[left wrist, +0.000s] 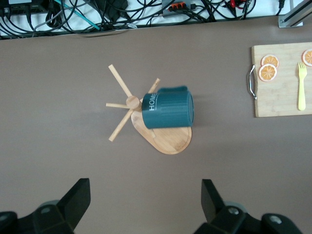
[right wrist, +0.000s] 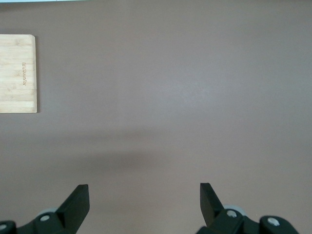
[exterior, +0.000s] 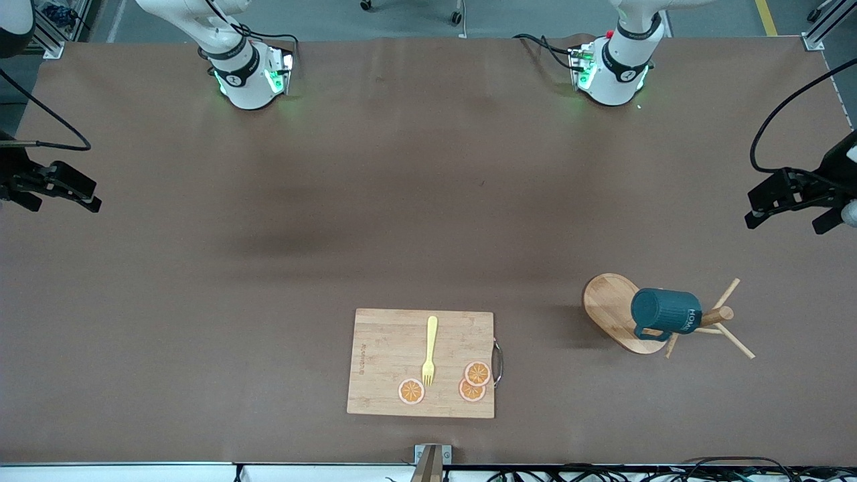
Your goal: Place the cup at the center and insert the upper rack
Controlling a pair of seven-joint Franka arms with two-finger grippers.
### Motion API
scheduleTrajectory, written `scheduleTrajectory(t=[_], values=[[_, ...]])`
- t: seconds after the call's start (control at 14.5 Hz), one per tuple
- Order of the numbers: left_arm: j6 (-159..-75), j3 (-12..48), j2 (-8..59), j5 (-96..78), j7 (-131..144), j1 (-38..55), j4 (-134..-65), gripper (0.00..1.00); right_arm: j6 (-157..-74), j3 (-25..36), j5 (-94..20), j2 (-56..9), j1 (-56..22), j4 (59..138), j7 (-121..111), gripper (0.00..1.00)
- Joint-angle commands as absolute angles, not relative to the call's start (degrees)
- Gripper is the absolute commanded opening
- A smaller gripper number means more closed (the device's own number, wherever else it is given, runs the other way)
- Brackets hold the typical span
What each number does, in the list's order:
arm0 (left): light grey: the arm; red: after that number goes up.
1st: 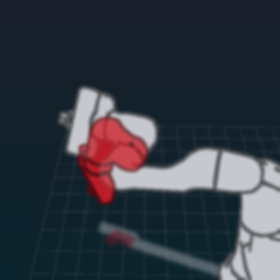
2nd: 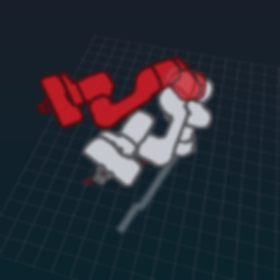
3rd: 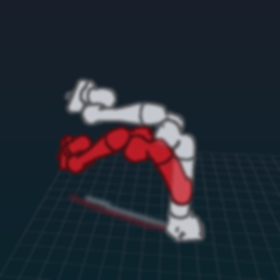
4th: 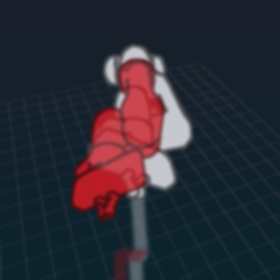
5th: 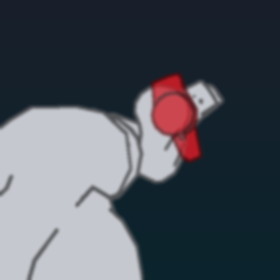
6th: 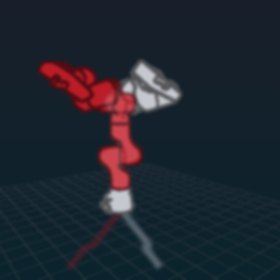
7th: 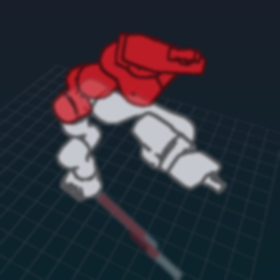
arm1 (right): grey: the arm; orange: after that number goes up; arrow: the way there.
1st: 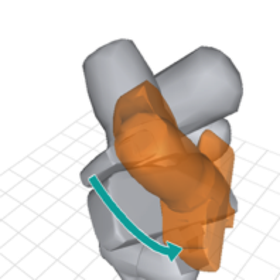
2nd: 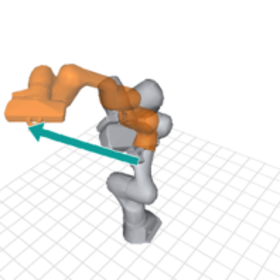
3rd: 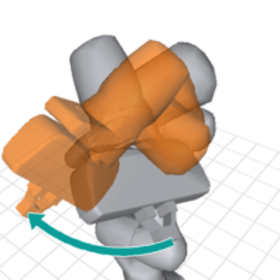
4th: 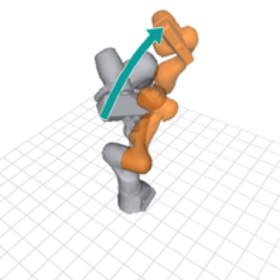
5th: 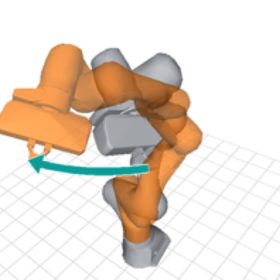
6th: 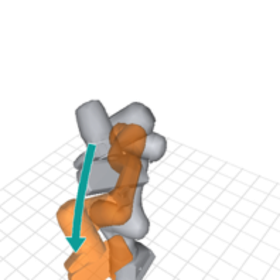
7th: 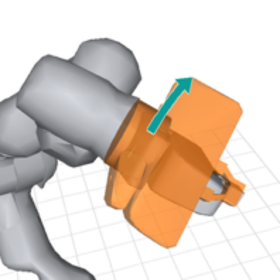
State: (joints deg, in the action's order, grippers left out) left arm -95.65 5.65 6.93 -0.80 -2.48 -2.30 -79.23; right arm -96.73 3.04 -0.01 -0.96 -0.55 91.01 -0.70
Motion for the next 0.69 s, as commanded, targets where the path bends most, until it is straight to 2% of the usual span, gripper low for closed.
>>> scheduleTrajectory(t=[0.0,0.62], values=[[-92.6,5.9,3.5,-0.3,-3.5,-2.5,-80.5,1.0,-96.1,3.0,-0.1,-1.3,-0.4,90.2,-0.9,1.0],[-86.1,5.5,1.6,-2.2,-4.8,-3.0,-80.7,1.0,-96.1,3.0,-0.1,-1.8,-0.4,90.2,-0.8,1.0]])
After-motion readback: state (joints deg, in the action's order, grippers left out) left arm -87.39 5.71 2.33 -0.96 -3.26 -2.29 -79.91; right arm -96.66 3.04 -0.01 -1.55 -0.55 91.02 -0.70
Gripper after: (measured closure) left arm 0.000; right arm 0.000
